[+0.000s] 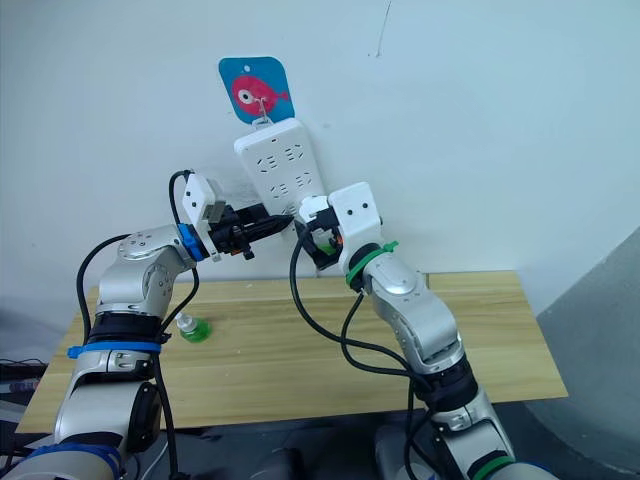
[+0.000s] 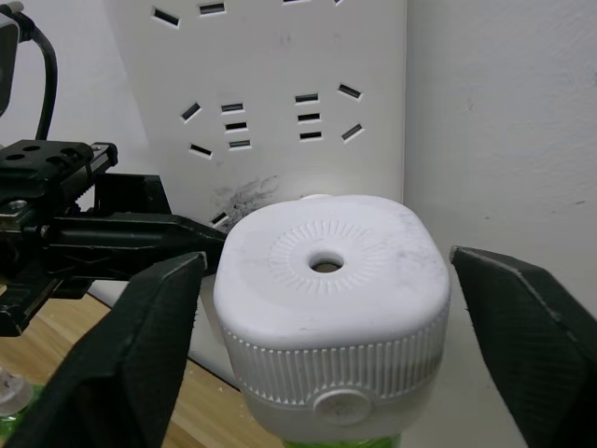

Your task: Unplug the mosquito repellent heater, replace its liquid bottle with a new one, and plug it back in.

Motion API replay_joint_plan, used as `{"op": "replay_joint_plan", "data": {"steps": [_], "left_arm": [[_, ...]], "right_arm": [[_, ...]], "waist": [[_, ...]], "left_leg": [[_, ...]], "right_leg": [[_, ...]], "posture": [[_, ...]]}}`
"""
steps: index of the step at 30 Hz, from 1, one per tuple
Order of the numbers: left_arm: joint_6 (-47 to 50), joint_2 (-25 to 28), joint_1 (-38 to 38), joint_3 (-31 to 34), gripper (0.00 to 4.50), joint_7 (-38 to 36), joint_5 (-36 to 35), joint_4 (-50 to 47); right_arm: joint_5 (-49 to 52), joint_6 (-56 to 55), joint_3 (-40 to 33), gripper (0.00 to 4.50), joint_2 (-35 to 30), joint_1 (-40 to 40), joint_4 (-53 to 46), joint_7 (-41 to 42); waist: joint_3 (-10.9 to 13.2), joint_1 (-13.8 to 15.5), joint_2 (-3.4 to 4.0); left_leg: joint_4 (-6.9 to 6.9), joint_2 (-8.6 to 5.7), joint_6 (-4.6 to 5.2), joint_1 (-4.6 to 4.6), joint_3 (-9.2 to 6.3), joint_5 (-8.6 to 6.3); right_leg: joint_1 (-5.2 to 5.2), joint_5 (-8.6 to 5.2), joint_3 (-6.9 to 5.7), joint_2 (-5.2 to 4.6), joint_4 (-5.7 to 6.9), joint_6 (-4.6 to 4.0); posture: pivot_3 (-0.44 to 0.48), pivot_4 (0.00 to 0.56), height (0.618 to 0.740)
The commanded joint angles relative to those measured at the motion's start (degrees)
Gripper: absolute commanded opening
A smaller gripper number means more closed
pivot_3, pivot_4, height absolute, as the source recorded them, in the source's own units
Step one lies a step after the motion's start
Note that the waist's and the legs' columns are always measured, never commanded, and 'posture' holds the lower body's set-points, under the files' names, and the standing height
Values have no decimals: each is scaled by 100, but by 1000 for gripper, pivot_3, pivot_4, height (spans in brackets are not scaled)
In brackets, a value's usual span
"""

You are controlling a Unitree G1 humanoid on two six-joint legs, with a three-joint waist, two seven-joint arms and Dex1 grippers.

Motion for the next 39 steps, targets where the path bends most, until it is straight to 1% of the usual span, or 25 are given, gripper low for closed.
{"op": "replay_joint_plan", "data": {"steps": [1, 2, 6, 10, 18, 22, 27, 29, 31, 36, 37, 39], "left_arm": [[-36, 55, -40, 78, 1336, 19, -77, -131], [-33, 55, -40, 78, 1336, 19, -78, -134], [-32, 48, -55, 78, 1336, 36, -77, -123], [-33, 32, -46, 96, 1336, 111, -73, -130], [-110, 81, -5, 175, 1332, 373, -34, 78], [-141, 132, 75, 213, 1332, 446, -32, 43], [-118, 241, 280, 380, 1332, 547, -135, -163], [-154, 358, 399, 436, 2071, 571, -113, -226], [-302, 497, 599, 499, 2630, 630, -73, -374], [-491, 861, 1265, 726, 4230, 621, -131, -958], [-523, 941, 1484, 800, 4493, 614, -150, -1195], [-713, 1057, 1953, 853, 4500, 566, -117, -1766]], "right_arm": [[-35, -184, -78, 3154, 119, -191, -51, 52], [-47, -188, -80, 2922, 125, -195, -37, 55], [-81, -156, -73, 2936, 114, -214, -35, 75], [-50, 4, -88, 2936, 66, -133, -348, 92], [282, 995, -208, 2936, -166, 468, -1874, 122], [410, 1287, -479, 2936, -218, 508, -2180, 108], [647, 1496, -825, 2936, -244, 573, -2372, 152], [719, 1528, -961, 2936, -256, 592, -2380, 150], [783, 1543, -1068, 2936, -234, 595, -2381, 119], [911, 1580, -1248, 2936, -141, 588, -2431, 62], [962, 1563, -1337, 2936, -113, 577, -2432, 60], [1126, 1558, -1607, 2936, -50, 561, -2430, 41]], "waist": [[0, -1, 0], [0, -3, 0], [0, -5, 0], [0, -4, 0], [0, 5, 2], [0, -8, 5], [0, -48, 6], [1, -87, 7], [4, -154, 12], [12, -154, 23], [13, -152, 24], [14, -146, 26]], "left_leg": [[0, 0, 0, 0, 0, 0], [0, 0, 0, 0, -1, 0], [3, 0, -2, 0, -1, 1], [3, 0, -2, 0, -2, 1], [-3, -5, -2, -14, -16, 1], [13, -4, -5, -7, -18, 7], [9, 0, -4, -3, -15, 6], [7, 3, -4, -3, -16, 6], [3, 6, -4, -3, -16, 6], [-2, 4, -4, -6, -16, 6], [-1, 4, -4, -7, -16, 6], [-1, 4, -4, -7, -16, 6]], "right_leg": [[0, 0, 0, 0, 0, 0], [0, 0, -1, 0, 0, 0], [0, 0, -1, 0, 3, 0], [0, 0, -2, 0, 4, 0], [-3, -2, -12, -5, -9, -4], [1, 0, -13, -2, 14, -7], [1, 1, -9, 4, 13, -8], [-1, 1, -9, 6, 13, -9], [-4, 1, -7, 7, 13, -10], [-6, 0, -8, 5, 10, -11], [-5, 0, -7, 4, 9, -11], [-5, 0, -6, 3, 8, -11]], "posture": [[-217, 115, 732], [-217, 115, 732], [-218, 115, 732], [-218, 115, 732], [-230, 124, 732], [-233, 124, 732], [-231, 127, 732], [-229, 128, 732], [-229, 130, 732], [-227, 134, 732], [-223, 136, 732], [-210, 138, 732]]}}
